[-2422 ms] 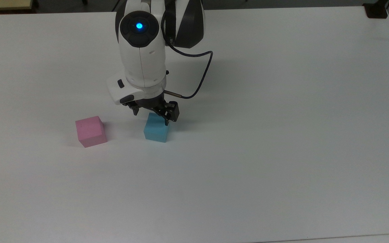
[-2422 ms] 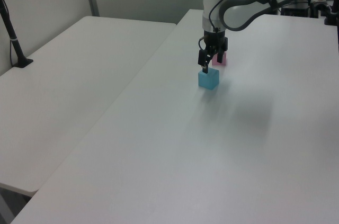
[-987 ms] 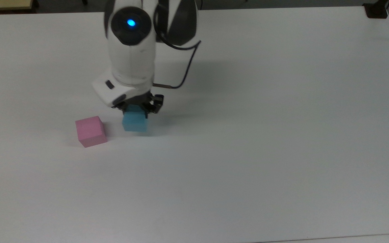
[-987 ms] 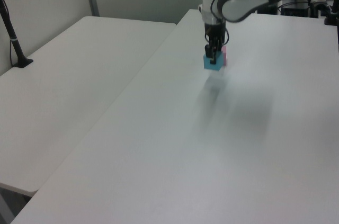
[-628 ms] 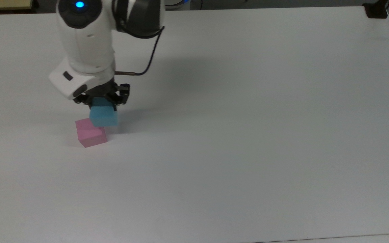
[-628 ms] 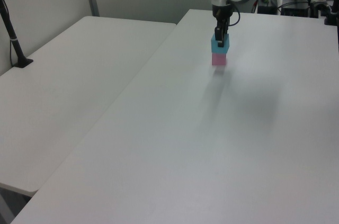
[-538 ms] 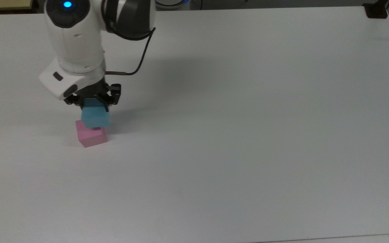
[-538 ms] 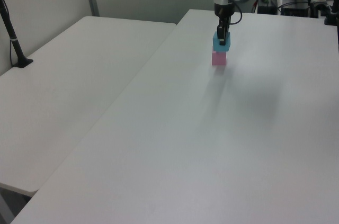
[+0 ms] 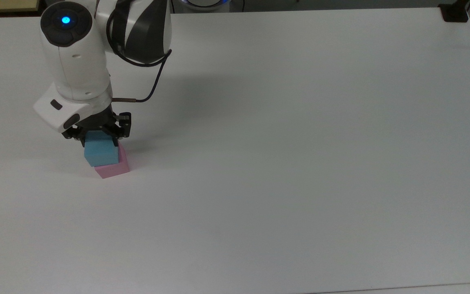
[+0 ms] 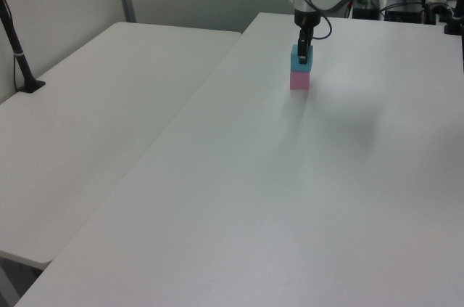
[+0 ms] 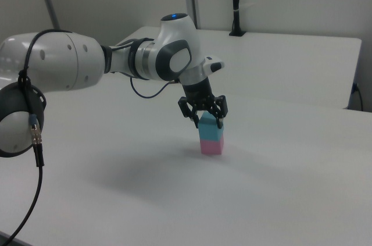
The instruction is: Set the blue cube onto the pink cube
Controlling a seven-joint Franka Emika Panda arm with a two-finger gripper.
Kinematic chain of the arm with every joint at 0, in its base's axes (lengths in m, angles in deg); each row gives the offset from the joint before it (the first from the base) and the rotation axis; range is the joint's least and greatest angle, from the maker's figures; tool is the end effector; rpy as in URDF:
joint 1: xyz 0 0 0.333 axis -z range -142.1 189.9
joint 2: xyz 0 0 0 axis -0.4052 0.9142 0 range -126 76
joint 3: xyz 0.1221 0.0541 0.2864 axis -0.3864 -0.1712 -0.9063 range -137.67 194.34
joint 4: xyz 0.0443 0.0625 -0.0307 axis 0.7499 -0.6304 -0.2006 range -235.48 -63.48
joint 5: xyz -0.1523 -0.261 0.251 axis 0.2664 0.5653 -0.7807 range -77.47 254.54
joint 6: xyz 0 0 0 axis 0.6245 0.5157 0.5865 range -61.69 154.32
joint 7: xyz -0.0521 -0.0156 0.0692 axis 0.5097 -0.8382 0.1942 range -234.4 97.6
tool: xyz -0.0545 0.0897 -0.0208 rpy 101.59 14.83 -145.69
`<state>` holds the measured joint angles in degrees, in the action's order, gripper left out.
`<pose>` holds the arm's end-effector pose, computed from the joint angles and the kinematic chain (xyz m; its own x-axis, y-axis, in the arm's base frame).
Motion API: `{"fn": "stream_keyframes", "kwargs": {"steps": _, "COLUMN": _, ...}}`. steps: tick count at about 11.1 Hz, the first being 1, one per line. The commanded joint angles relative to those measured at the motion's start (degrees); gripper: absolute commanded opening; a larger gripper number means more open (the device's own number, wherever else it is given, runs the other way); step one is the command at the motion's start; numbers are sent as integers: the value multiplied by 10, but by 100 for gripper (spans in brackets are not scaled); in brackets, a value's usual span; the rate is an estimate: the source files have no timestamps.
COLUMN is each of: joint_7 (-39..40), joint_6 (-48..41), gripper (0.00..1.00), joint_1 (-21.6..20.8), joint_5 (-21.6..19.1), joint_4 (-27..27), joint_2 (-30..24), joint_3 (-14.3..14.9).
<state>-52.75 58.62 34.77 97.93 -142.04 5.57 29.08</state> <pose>0.7007 -0.1506 0.3919 0.9872 0.1496 0.0550 0.1377 -0.9743 0.1781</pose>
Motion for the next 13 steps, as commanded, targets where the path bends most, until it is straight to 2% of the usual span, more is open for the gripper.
{"fn": "stream_keyframes", "kwargs": {"steps": 1, "joint_7": 6, "joint_6": 6, "gripper": 100, "joint_1": -10, "joint_5": -1, "joint_4": -2, "joint_2": -10, "joint_3": 7}}
{"fn": "stream_keyframes", "kwargs": {"steps": 4, "joint_7": -19, "joint_6": -50, "gripper": 100, "joint_1": -14, "joint_5": -4, "joint_4": -1, "joint_2": -69, "joint_3": 1}}
{"fn": "stream_keyframes", "kwargs": {"steps": 8, "joint_7": -203, "joint_6": -164, "gripper": 100, "joint_1": -82, "joint_5": -10, "joint_4": -22, "joint_2": -174, "joint_3": -1}}
{"fn": "stream_keyframes", "kwargs": {"steps": 9, "joint_7": -230, "joint_6": -175, "gripper": 100, "joint_1": -98, "joint_5": -27, "joint_4": -29, "joint_2": -196, "joint_3": 2}}
{"fn": "stream_keyframes", "kwargs": {"steps": 11, "joint_7": -229, "joint_6": -223, "gripper": 100, "joint_1": -103, "joint_5": -68, "joint_4": -41, "joint_2": -230, "joint_3": 6}}
{"fn": "stream_keyframes", "kwargs": {"steps": 13, "joint_7": -237, "joint_6": -224, "gripper": 100, "joint_1": -122, "joint_5": -74, "joint_4": -49, "joint_2": -235, "joint_3": 16}}
